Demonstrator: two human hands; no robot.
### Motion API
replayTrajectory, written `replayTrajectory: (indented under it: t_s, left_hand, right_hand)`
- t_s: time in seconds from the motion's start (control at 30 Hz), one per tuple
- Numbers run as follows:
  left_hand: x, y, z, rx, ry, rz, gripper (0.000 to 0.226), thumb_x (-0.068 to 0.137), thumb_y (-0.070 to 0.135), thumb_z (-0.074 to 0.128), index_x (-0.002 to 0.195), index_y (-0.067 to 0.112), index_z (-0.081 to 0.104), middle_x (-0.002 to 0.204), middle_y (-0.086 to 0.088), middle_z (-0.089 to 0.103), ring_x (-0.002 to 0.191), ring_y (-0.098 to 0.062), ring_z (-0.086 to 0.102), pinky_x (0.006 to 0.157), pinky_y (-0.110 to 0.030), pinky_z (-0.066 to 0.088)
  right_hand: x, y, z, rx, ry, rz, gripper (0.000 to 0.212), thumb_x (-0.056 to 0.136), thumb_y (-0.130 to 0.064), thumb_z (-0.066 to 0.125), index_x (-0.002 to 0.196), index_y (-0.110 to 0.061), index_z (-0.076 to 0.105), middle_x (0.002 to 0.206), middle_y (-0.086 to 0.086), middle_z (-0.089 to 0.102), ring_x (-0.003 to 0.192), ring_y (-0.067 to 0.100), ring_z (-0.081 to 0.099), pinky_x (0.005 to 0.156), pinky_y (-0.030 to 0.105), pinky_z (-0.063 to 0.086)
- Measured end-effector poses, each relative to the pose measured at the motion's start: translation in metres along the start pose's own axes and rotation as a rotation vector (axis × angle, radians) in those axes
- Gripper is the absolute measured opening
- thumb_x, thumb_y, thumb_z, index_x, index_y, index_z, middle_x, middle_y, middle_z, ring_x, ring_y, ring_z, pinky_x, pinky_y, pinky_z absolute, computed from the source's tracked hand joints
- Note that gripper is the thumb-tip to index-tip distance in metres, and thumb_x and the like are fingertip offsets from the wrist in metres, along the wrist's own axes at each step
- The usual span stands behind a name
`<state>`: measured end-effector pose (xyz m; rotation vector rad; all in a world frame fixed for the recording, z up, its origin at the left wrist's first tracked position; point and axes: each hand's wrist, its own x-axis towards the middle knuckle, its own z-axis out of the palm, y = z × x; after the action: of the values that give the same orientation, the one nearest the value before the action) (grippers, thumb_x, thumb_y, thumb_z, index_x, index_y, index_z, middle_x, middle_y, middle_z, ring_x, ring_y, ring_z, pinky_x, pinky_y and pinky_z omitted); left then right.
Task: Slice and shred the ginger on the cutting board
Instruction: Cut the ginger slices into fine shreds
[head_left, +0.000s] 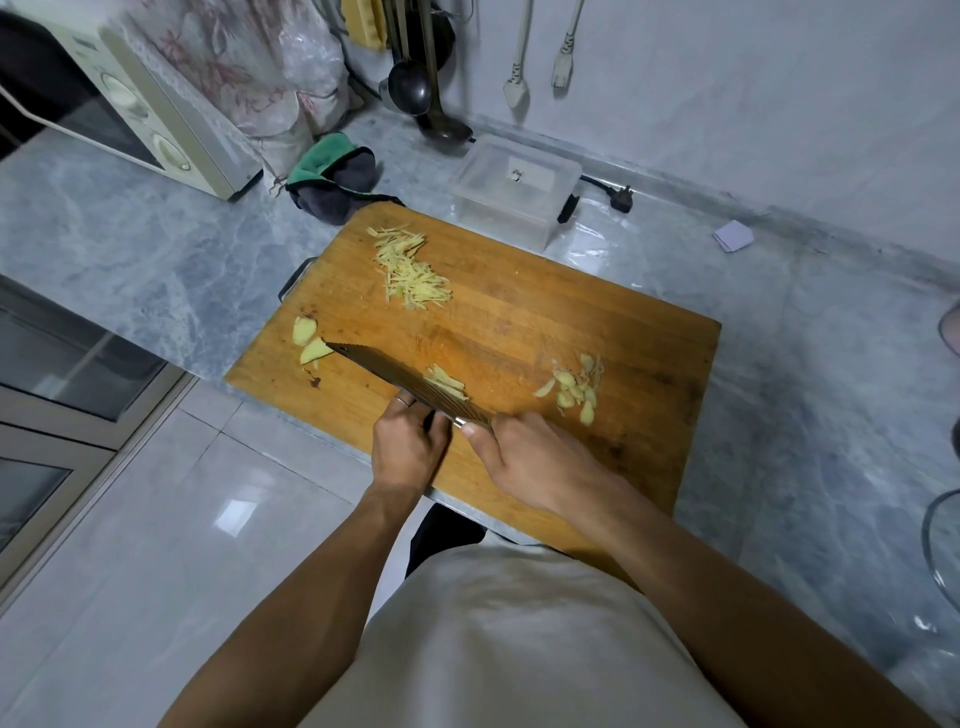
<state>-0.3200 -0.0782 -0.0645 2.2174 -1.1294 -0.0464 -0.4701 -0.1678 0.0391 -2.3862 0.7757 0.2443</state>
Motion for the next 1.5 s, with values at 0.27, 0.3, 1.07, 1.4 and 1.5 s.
replayTrajectory:
  t_s: [0.27,0.3,1.07,1.4,1.5]
  left_hand:
    - [-0.001,0.000,0.000,-0.035,-0.001,0.030,0.039,0.084,0.025,0.046,0.074,-0.003,0.070,0.086,-0.023,0.069,0.066,-0.036,0.066,0.057,-0.026,0.046]
    - [-0.001,-0.001,0.000,-0.035,0.000,0.034,0.038,0.085,0.025,0.046,0.074,-0.003,0.070,0.088,-0.023,0.070,0.066,-0.036,0.067,0.056,-0.027,0.048]
    - [0.000,0.004,-0.003,-0.035,0.024,0.024,0.022,0.081,0.011,0.057,0.068,-0.004,0.066,0.080,-0.023,0.068,0.061,-0.037,0.064,0.051,-0.026,0.044]
    - [-0.001,0.004,-0.004,-0.043,0.011,-0.007,0.028,0.082,0.014,0.052,0.068,-0.005,0.066,0.073,-0.026,0.065,0.060,-0.038,0.064,0.055,-0.030,0.050]
    - [0.000,0.007,-0.005,-0.059,0.023,-0.005,0.018,0.079,0.006,0.058,0.067,-0.005,0.065,0.074,-0.023,0.065,0.058,-0.037,0.063,0.058,-0.025,0.044]
  right_hand:
    - [0.002,0.001,-0.001,0.004,-0.019,-0.001,0.053,0.107,-0.051,0.027,0.084,-0.012,0.055,0.067,0.004,0.051,0.054,0.018,0.048,0.048,0.031,0.031]
    - [0.003,0.001,0.000,0.010,-0.022,0.005,0.053,0.107,-0.051,0.026,0.084,-0.013,0.055,0.068,0.004,0.051,0.055,0.019,0.049,0.050,0.031,0.032]
    - [0.010,-0.003,0.002,0.018,-0.012,0.011,0.053,0.107,-0.053,0.025,0.085,-0.014,0.053,0.069,0.004,0.047,0.065,0.030,0.052,0.056,0.033,0.037]
    - [0.002,-0.002,-0.003,-0.013,-0.017,-0.005,0.054,0.107,-0.053,0.026,0.083,-0.013,0.054,0.066,0.003,0.048,0.056,0.023,0.047,0.052,0.032,0.033]
    - [0.004,0.000,-0.003,0.000,-0.023,0.003,0.056,0.107,-0.054,0.026,0.082,-0.013,0.056,0.067,0.005,0.052,0.056,0.023,0.050,0.054,0.033,0.038]
